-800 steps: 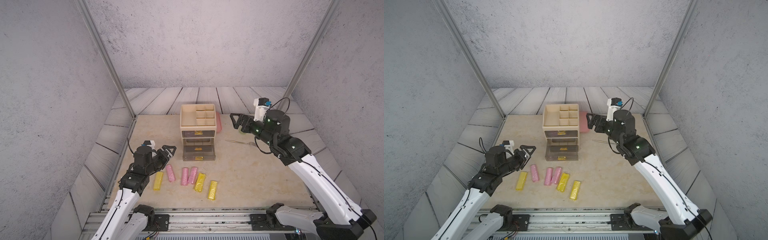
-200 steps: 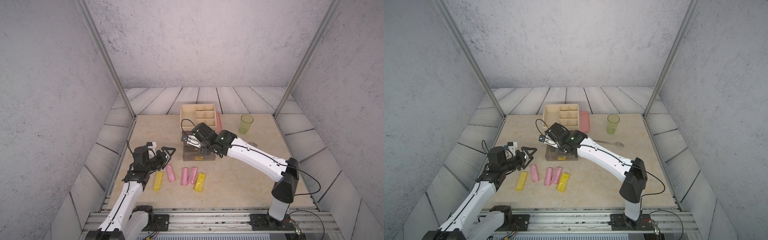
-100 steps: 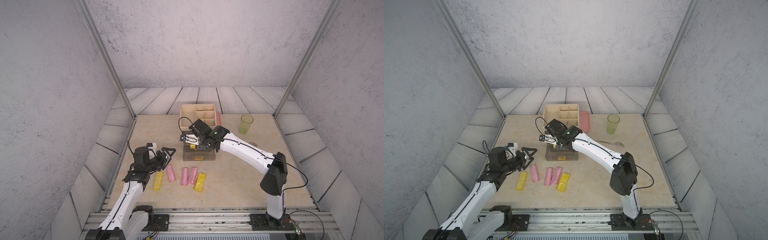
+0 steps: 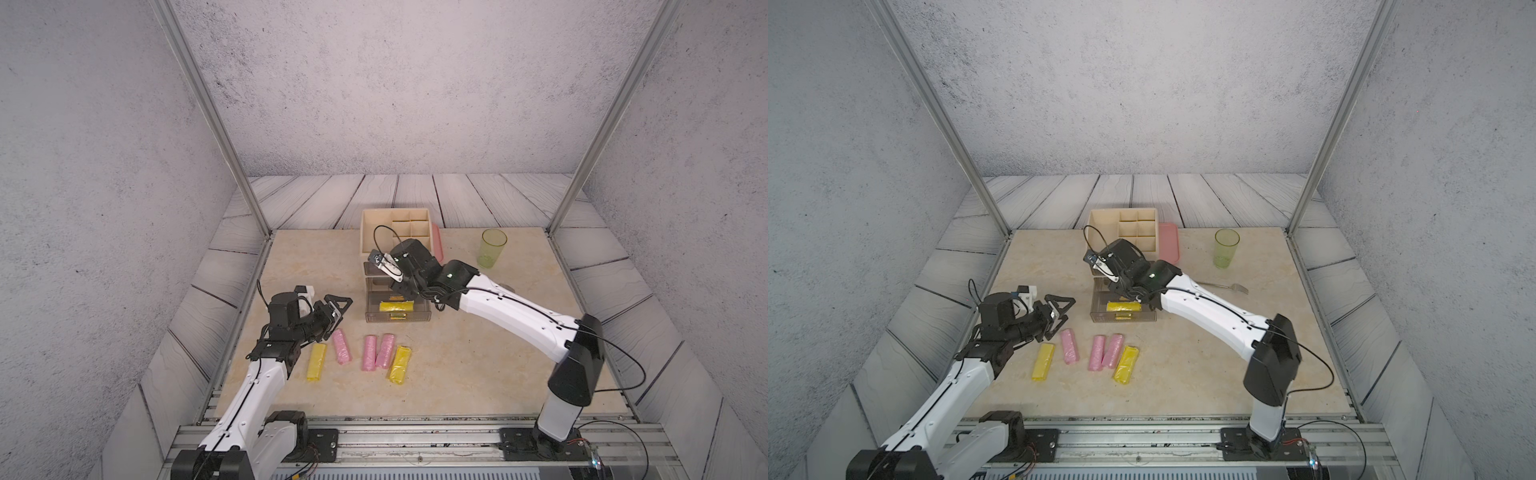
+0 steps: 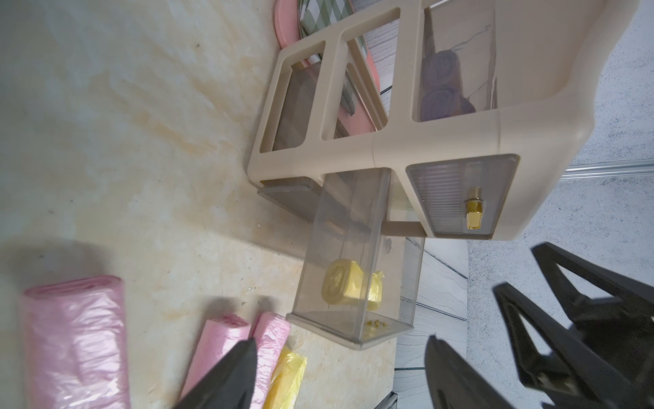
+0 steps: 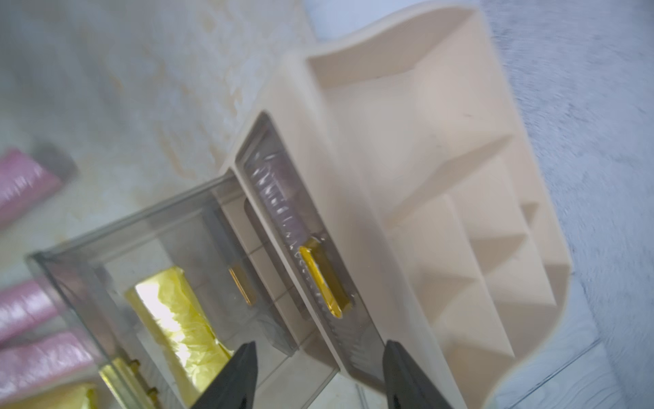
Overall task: Sort the rolls of trash bags by color and place them into the drawer
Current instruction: Place the roll of trash bags in the drawer, then pick up the roll of trash bags from the center of the board.
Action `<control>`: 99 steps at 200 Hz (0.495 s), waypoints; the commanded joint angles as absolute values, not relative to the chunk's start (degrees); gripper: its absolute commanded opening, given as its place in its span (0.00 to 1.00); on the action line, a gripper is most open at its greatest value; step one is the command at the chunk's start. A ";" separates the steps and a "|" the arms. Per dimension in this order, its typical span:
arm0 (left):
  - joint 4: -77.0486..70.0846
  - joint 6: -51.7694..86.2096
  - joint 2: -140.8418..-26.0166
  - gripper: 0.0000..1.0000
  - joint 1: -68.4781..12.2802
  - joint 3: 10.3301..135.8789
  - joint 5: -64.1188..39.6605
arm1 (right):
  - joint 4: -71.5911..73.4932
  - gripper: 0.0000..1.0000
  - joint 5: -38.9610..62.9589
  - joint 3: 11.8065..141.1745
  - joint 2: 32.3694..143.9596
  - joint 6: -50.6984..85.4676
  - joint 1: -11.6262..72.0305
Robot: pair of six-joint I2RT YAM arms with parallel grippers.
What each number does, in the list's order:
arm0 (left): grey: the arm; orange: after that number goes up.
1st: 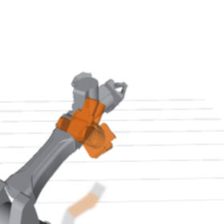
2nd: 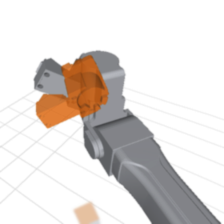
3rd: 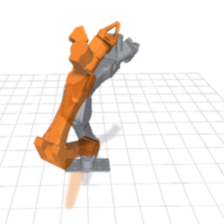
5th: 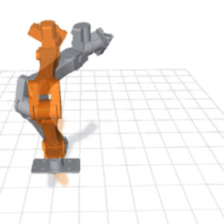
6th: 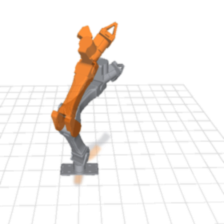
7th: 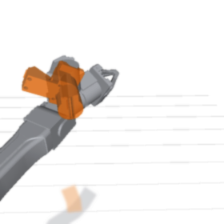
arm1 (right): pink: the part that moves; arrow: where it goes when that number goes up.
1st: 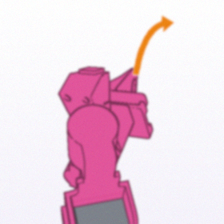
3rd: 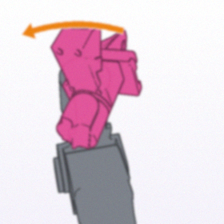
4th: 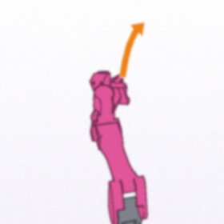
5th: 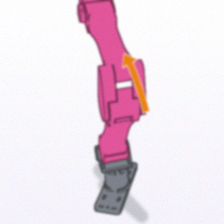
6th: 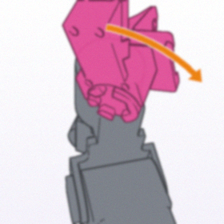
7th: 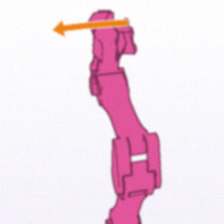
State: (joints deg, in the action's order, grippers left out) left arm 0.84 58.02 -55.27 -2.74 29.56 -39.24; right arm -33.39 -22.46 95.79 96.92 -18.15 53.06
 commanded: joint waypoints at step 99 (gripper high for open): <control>1.41 56.23 -54.51 0.80 -2.37 30.71 -37.63 | -35.54 0.49 -5.17 68.85 78.94 56.54 60.82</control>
State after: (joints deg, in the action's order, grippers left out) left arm 1.10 56.77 -56.12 -2.74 30.37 -38.48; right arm -36.38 -9.23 73.38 77.78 43.51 56.93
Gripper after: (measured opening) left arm 0.800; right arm 0.443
